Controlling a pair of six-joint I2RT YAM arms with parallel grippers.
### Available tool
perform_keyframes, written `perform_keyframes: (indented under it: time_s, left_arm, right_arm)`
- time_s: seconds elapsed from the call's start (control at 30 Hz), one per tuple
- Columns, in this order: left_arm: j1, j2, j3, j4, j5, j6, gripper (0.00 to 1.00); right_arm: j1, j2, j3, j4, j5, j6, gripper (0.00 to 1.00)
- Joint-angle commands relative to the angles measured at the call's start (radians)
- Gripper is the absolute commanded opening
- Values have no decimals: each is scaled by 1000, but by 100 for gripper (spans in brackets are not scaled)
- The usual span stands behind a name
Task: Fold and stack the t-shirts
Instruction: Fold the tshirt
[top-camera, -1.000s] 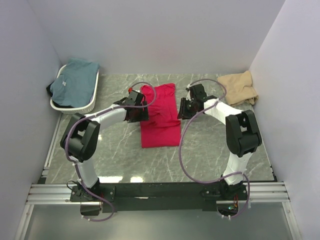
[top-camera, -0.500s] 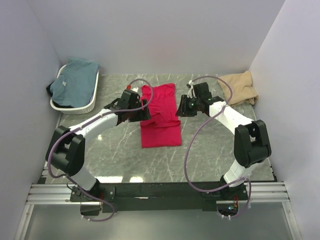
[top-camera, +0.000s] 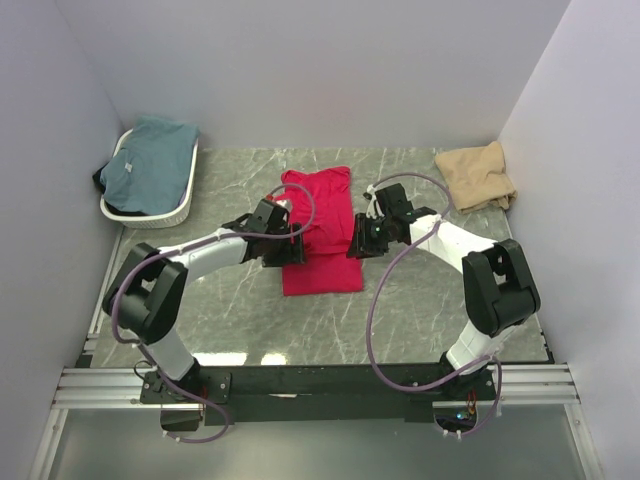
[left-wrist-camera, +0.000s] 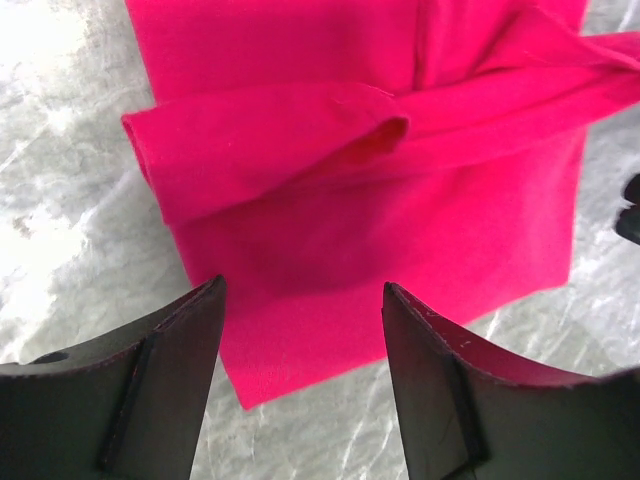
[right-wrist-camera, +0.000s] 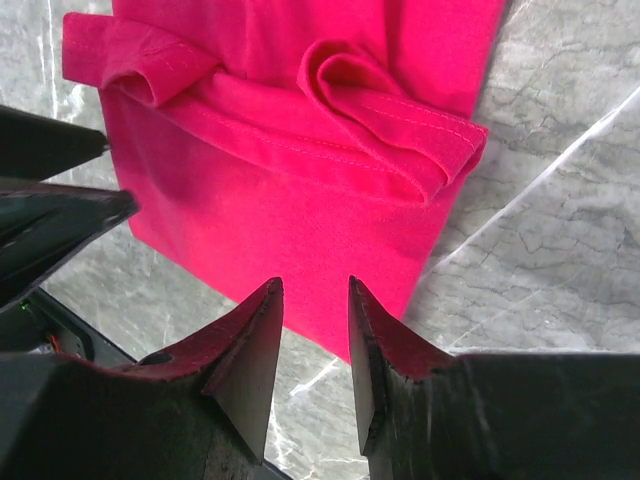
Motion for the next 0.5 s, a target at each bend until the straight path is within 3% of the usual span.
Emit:
perform_keyframes:
  time_s: [0.0,0.47]
  left_arm:
    - [1,52,73,42,-3,-2,69]
    - [5,182,209,29,-33,18,69]
  right_arm:
    - [3,26,41,23,-1,-2,39]
    - [3,169,165,17,-2,-19,39]
